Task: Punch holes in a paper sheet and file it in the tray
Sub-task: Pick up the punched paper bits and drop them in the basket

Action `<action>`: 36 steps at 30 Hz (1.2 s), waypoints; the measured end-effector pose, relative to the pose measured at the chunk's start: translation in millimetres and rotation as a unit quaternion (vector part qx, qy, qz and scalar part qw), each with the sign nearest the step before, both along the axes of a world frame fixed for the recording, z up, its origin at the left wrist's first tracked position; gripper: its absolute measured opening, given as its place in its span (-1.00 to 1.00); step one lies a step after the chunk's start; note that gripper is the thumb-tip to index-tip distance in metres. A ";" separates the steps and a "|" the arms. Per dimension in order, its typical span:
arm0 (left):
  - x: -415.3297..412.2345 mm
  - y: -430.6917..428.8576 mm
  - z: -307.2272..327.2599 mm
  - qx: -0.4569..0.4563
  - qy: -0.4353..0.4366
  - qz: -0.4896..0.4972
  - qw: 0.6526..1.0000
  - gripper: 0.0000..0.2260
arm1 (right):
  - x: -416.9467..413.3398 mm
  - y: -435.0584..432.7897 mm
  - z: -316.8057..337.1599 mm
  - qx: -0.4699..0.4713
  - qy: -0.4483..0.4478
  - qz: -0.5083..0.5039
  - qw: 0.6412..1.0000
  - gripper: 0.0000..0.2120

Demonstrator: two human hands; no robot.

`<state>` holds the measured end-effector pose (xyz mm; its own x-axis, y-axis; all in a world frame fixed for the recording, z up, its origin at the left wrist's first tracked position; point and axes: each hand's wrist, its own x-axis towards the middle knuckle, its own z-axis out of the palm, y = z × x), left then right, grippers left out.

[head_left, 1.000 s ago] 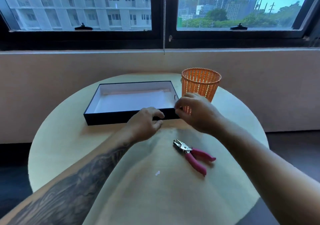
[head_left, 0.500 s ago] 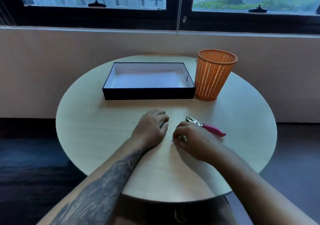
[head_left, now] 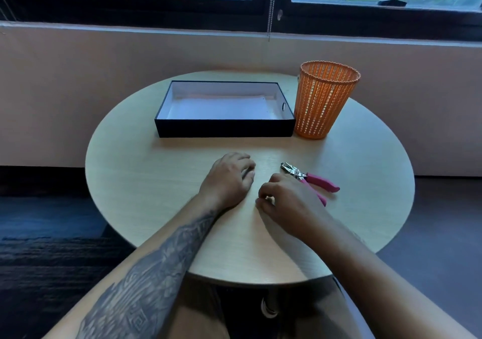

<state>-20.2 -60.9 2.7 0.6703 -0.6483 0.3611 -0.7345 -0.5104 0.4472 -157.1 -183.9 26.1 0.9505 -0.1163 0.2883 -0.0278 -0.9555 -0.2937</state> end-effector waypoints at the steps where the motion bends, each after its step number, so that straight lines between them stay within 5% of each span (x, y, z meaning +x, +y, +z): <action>1: 0.1 -0.2 -0.2 0.000 0.002 0.000 1.000 -0.77 | 1.1 2.7 0.4 -0.019 -0.004 -0.008 1.000 -0.82; 15: 1.0 -0.5 -1.7 -0.006 0.000 -0.001 1.000 -0.78 | 4.6 0.7 -12.1 -0.081 -0.033 0.039 0.995 -0.86; 26: 0.0 0.0 -0.5 -0.002 0.007 -0.002 1.000 -0.76 | 5.7 -19.2 -13.3 0.212 0.028 -0.013 0.977 -0.89; 36: 16.8 -15.2 20.8 -0.026 0.058 0.011 0.998 -0.79 | 19.7 -56.7 52.0 0.287 -0.019 -0.021 0.958 -0.87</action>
